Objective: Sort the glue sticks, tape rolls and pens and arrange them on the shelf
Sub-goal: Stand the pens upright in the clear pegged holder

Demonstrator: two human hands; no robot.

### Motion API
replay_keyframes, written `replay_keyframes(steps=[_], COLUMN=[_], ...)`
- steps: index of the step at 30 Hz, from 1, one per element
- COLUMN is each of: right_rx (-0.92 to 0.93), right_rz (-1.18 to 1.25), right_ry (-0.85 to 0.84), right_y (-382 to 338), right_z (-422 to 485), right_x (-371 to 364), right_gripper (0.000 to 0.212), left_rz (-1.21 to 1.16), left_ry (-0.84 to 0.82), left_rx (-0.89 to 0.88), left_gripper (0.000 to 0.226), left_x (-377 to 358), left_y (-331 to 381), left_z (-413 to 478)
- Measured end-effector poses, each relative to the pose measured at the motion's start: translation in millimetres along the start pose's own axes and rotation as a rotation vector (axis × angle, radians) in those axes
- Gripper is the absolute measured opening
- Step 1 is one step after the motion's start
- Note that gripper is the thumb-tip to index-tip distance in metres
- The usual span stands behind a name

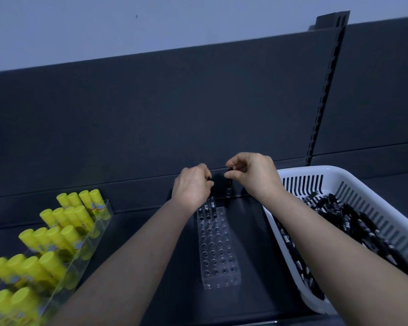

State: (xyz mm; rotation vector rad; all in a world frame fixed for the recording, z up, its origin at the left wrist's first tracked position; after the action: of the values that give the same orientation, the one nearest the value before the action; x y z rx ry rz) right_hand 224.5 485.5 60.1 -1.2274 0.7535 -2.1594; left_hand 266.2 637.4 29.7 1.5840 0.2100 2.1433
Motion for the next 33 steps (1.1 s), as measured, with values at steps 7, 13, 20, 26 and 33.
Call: replay_keyframes(steps=[7,13,20,26,33], right_rx=[0.023,0.039,0.030,0.007,0.037], right_rz=[-0.008,-0.058,-0.185,-0.255,-0.329], right_ry=[0.011,-0.043,-0.173,-0.248,-0.182], right_y=[-7.7,-7.0,6.0,18.0,20.4], right_z=[3.1,7.5,8.1,-2.9,-6.0], right_x=[-10.8,-25.6,-57.1,-72.7,-41.8], right_gripper=[0.017,0.019,0.025,0.049,0.054], left_rz=[0.094,-0.079,-0.167,-0.194,-0.127], left_ry=[0.017,-0.075,-0.089,-0.035,0.094], left_rx=[-0.076,0.038,0.079,0.090,-0.030], left_gripper=[0.013,0.040,0.050,0.049,0.044], left_x=[0.3,-3.4,1.3,12.0,41.8], left_y=[8.9,-7.1,-21.5,-25.8,9.3], left_z=[-7.0,-6.3,-11.6,-15.3,-21.3])
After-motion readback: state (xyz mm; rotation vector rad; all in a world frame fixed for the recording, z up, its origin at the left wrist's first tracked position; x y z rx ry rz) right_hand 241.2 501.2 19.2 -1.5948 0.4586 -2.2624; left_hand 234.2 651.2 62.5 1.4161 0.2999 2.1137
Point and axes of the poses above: each hand's wrist, its own z-axis towards the middle knuckle, its own x-axis out of the back of the hand, y = z × x, the point moved 9 cm from there along z, towards the middle knuckle, and after that the axes turned 6 degrees about y, right-handed, at the moved point
